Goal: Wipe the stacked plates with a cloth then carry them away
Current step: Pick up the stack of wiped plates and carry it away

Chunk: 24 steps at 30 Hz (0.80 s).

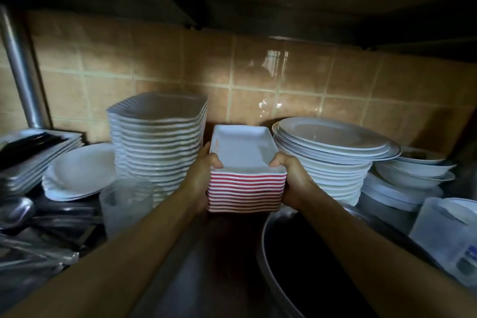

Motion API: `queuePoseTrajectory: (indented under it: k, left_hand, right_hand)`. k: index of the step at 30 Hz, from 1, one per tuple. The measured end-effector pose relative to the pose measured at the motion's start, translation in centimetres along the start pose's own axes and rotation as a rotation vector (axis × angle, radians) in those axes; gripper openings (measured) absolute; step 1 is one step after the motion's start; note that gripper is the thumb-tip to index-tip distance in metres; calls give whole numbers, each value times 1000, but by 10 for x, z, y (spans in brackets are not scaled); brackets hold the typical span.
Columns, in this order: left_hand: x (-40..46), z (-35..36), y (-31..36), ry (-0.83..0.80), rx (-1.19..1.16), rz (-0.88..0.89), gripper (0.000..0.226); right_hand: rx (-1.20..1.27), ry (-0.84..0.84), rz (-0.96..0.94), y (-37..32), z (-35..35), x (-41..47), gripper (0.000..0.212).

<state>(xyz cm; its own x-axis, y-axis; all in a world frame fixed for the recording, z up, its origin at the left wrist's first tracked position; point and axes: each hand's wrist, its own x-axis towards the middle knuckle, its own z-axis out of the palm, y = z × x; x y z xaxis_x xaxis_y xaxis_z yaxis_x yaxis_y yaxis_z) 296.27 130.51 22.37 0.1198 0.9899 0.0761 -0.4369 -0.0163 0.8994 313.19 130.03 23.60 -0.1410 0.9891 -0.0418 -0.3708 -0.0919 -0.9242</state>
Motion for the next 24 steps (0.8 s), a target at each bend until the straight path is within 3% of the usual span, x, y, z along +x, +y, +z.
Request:
queuePoseTrajectory:
  k: [16,24]
  left_hand:
    - [16,3,5,23,134,-131,52]
    - [18,6,10,57,156,-208,40]
  right_hand:
    - [36,-37,139,1,-13,11,31]
    - [-173,62,172,-9,-14,14,28]
